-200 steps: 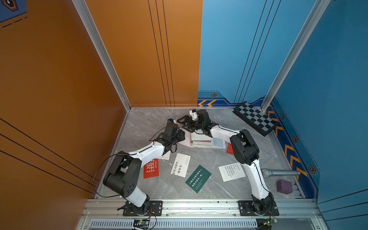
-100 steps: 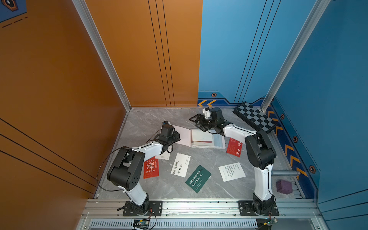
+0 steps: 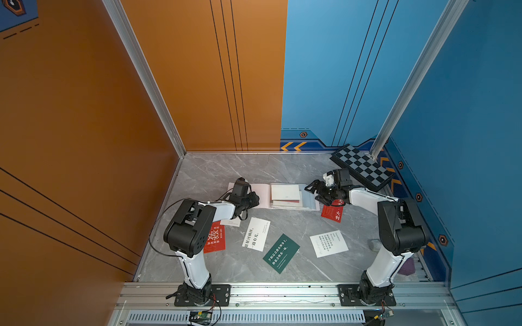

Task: Place the photos into the photo albums
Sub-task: Open the photo album at the center of the board, then turn the page of the photo album at the center of the board.

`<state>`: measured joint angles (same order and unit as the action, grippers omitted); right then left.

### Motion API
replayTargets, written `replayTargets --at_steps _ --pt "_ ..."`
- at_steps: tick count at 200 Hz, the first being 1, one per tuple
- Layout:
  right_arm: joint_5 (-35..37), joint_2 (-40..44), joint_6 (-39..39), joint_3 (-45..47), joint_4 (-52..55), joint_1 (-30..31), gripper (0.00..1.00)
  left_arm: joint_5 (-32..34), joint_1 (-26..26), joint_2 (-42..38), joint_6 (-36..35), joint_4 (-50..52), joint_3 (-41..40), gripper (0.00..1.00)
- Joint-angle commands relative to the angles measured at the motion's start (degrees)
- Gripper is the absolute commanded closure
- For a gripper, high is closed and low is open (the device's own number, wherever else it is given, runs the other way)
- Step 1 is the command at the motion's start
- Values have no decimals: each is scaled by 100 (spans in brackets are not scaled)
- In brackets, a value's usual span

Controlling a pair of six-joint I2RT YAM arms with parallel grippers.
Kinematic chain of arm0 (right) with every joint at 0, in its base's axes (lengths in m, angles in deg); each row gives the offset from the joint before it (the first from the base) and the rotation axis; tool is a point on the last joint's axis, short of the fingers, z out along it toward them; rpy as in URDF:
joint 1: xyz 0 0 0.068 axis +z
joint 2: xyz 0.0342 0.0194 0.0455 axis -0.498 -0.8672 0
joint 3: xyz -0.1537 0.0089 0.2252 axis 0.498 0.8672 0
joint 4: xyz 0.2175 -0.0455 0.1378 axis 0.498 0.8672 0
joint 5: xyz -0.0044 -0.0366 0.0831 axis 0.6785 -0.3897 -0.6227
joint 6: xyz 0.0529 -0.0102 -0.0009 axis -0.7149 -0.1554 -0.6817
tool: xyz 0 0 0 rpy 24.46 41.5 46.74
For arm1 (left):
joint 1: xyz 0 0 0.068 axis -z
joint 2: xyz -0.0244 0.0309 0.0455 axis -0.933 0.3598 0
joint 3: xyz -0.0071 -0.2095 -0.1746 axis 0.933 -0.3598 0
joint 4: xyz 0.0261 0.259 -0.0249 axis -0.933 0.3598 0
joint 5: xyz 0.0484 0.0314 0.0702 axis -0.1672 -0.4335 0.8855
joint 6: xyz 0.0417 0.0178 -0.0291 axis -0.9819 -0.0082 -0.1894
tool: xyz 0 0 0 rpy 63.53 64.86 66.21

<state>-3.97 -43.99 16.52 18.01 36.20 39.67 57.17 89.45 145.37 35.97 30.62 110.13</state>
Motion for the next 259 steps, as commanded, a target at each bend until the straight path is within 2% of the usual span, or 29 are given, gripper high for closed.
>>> replayTargets --at_steps 1,64,164,224,259 --pt "-169 -100 261 -93 98 162 14 -246 -11 132 -109 3 178 68" --pt "-181 -571 243 -366 74 274 14 -361 235 211 -71 3 341 68" --pt "-585 -903 -297 -686 -566 672 14 -558 441 615 22 -22 572 68" --pt "-1082 -1073 -989 -1145 -1279 907 14 -645 437 595 24 -24 581 68" --pt "-1099 -914 -1073 -1610 -1190 1176 13 -726 284 439 -9 -22 560 68"
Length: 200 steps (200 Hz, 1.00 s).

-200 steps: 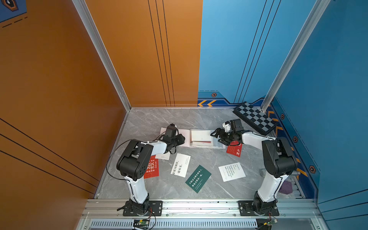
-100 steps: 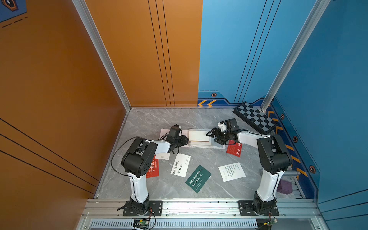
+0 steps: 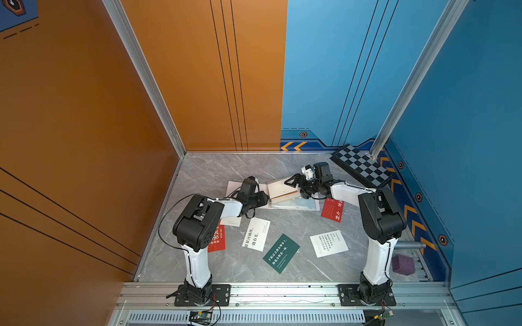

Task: Place the photos into the photo albums
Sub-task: Turn the page of the photo album at the center of the board.

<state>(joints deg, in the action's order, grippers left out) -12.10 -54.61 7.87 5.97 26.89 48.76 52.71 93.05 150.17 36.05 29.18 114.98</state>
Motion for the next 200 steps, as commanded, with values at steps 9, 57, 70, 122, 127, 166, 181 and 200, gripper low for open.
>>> replayTargets --at_steps 9,57,70,122,127,166,181,200 --pt "-251 193 -254 -460 -287 326 13 -279 -137 -99 -29 121 53 68" --pt "15 200 -281 -878 -213 885 12 -486 -639 -678 -14 127 -227 68" --pt "109 91 -220 -1091 -96 1080 12 -526 -872 -924 8 131 -376 68" --pt "299 -523 -131 -2108 241 1648 10 -809 -1845 -1936 83 149 -1036 68" --pt "291 -610 -117 -2216 287 1687 10 -803 -1914 -2048 64 189 -1089 68" --pt "288 -938 0 -2625 530 1797 9 -603 -2136 -2750 -260 845 -1214 67" --pt "291 -884 71 -2542 578 1754 9 -509 -2155 -2993 -379 1142 -1214 67" --pt "401 -696 316 -2328 770 1635 9 -306 -2159 -3332 -479 1485 -1242 67"
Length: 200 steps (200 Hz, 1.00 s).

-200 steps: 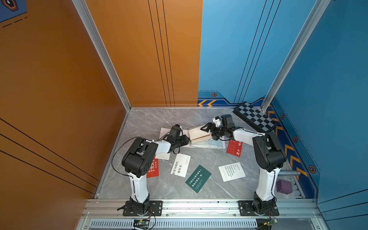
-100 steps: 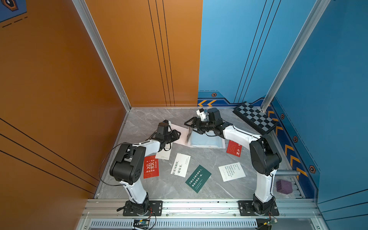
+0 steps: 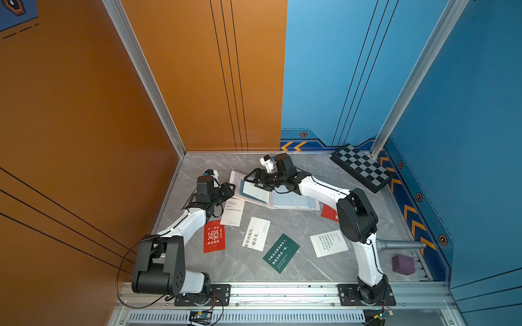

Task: Place the photos into the photo albums
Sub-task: Turn the page of the photo album at the center of the board, then move the photo album to the center of the board.

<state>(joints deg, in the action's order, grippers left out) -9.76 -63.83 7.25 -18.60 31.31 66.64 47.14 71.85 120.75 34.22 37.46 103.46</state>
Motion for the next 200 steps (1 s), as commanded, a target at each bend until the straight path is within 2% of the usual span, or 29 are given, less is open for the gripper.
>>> replayTargets --at_steps 1,28,61,82,103,131,141,159,200 --pt "169 247 391 152 341 -162 9 262 -35 -414 -294 670 -98 67" --pt "272 753 620 908 410 -504 9 343 172 -736 -399 1012 -124 67" --pt "328 1419 858 2135 526 -959 13 529 855 -660 -674 1599 95 67" --pt "360 1871 1239 2690 998 -1108 15 598 1278 -467 -672 1721 176 66" --pt "469 2135 1786 2839 1792 -1111 19 545 1643 -127 -621 2089 432 66" --pt "527 2233 1868 3126 1883 -1005 31 482 2138 431 -571 2301 713 66" --pt "506 2119 1905 3114 1875 -925 33 468 2204 676 -582 2301 772 65" --pt "530 1886 1895 3076 1810 -815 45 487 2226 998 -538 2302 846 65" --pt "812 1547 1838 3046 1579 -786 52 661 2194 1325 -469 2301 884 65"
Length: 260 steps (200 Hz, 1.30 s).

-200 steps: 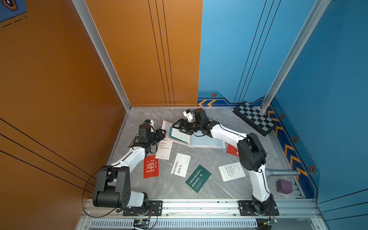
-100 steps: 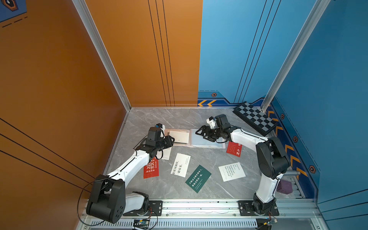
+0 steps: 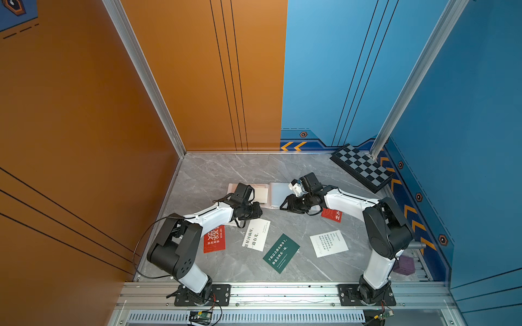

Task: Place the photos into the photo albums
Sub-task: Move the photo album to the center of the board.

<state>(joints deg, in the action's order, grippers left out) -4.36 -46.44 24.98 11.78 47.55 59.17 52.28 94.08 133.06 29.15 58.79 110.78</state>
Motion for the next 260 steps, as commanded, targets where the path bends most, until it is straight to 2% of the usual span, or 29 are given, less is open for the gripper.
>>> replayTargets --at_steps 1,77,132,260 --pt "273 -204 66 5 -46 -38 52 155 -29 105 42 168 149 66" --pt "282 -678 -72 -73 -615 -412 53 155 -315 839 -157 160 854 66" --pt "-10 -1140 -230 -561 -838 -667 52 77 -423 1486 -331 354 1569 66" --pt "-303 -1714 -451 -1401 -625 -784 50 62 -824 2027 -534 896 2603 66"
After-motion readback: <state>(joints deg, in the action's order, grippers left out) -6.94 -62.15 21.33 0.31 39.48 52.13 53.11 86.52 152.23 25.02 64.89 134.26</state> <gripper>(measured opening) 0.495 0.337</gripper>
